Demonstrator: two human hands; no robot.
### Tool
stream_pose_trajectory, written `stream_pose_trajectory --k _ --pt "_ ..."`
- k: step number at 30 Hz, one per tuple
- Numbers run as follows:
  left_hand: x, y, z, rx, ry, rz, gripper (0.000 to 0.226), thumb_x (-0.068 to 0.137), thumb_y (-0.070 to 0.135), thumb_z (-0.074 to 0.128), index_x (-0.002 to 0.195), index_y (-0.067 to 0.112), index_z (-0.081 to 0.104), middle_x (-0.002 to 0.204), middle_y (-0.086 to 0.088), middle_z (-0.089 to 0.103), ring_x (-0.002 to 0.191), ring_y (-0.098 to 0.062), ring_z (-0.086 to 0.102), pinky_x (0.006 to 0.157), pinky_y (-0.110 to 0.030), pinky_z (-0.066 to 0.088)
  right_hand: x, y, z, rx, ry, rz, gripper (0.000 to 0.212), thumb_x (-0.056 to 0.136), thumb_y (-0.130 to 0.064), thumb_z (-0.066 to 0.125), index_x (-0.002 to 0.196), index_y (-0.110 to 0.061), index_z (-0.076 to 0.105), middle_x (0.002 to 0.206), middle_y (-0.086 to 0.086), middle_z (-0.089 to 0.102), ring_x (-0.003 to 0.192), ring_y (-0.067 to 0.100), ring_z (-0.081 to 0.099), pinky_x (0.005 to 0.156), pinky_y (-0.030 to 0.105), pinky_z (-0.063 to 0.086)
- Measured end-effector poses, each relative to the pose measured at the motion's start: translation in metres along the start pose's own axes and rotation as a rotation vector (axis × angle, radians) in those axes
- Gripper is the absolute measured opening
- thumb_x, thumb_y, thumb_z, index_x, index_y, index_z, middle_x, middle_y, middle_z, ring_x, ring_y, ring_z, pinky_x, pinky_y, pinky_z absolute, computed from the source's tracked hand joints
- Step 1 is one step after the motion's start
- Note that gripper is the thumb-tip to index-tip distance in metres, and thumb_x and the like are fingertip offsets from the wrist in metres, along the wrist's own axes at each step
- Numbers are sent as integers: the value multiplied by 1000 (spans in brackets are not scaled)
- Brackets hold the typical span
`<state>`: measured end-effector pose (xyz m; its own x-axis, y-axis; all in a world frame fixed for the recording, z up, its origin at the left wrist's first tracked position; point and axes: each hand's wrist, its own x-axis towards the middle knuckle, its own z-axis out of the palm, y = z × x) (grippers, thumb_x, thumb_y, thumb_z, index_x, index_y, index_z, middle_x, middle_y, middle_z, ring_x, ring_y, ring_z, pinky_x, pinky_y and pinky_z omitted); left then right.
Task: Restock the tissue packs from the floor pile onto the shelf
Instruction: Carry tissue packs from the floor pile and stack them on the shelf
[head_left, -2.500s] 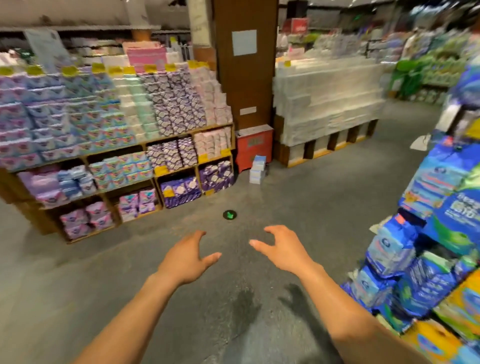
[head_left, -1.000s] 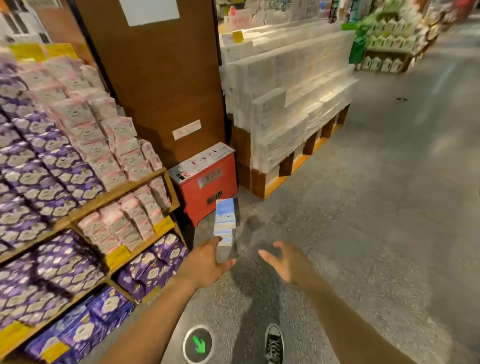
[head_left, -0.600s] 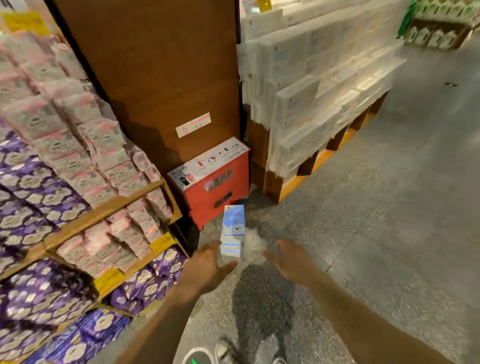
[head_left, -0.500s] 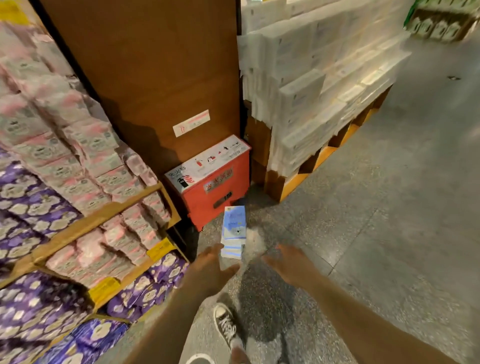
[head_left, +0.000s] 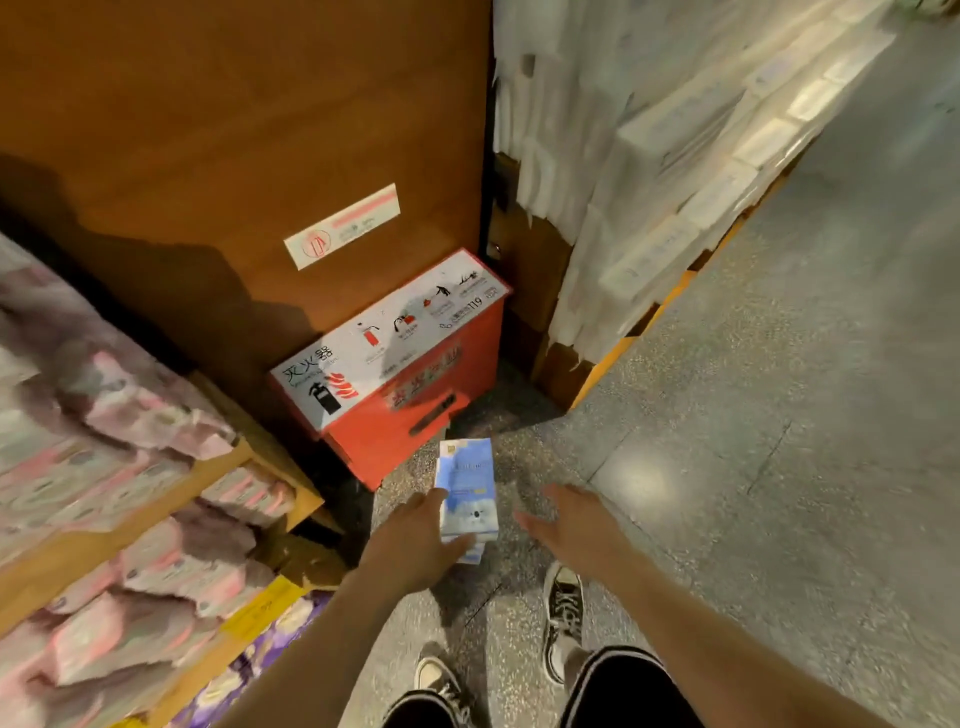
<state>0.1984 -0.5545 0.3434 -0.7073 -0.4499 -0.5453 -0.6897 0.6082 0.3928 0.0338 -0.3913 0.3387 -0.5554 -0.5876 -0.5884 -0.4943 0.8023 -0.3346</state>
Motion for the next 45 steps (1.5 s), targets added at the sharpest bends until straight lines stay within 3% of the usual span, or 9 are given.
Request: stream_pose_trajectory --k 8,13,17,19,21,26,35,39,45 --pt "252 -79 100 -105 84 -8 69 95 50 58 150 18 32 147 -9 45 127 -29 48 98 -36 43 268 49 100 -28 12 -79 90 87 -81 33 144 -13 45 143 13 52 132 34 48 105 45 45" --pt "385 -140 198 -242 138 -90 81 88 56 64 149 15 32 145 -15 47 127 -35 49 96 -41 45 396 86 182 51 7 -50 78 92 -68 51 142 -9 44 130 18 61 118 36 59 93 40 50" --pt "447 -162 252 -526 171 -181 99 89 45 67 156 8 4 157 -8 30 135 -24 41 103 -37 39 466 105 245 359 -30 78 82 81 -77 58 125 -8 60 121 12 68 114 32 64 93 38 52" --pt "471 -172 271 -590 124 -257 106 92 43 65 155 3 -10 152 -7 40 129 -25 48 90 -34 42 492 111 271 566 -51 124 78 77 -75 65 125 -13 66 125 7 68 117 27 65 94 38 53" --pt "483 -179 282 -585 118 -326 99 89 52 65 154 4 9 139 -10 54 122 -30 55 77 -29 39 506 112 288 731 -122 170 55 85 -63 68 117 -18 69 118 2 71 104 21 70 80 34 56" --pt "485 -188 291 -594 179 -318 64 80 64 68 125 22 52 119 7 65 104 -20 63 78 -30 45 505 99 304 915 -169 143 26 90 -46 71 97 -20 73 103 -1 77 84 10 73 77 33 61" --pt "387 -122 189 -630 373 -175 62 82 56 71 131 29 42 100 14 60 91 -17 64 73 -32 50 413 60 195 942 -40 -82 15 91 -36 72 104 -28 72 105 -7 78 96 12 74 89 41 60" --pt "298 -70 103 -671 475 -128 56 84 54 71 124 32 39 89 17 57 68 0 54 53 -13 37 330 20 106 931 31 -197 33 90 -38 72 120 -25 69 112 -10 75 104 9 72 93 39 58" --pt "136 5 -24 -731 578 -46 72 83 50 73 141 31 36 91 26 58 70 8 55 64 -23 50 171 -44 -25 891 77 -262 39 88 -37 74 124 -29 65 118 -7 73 109 15 70 93 42 58"
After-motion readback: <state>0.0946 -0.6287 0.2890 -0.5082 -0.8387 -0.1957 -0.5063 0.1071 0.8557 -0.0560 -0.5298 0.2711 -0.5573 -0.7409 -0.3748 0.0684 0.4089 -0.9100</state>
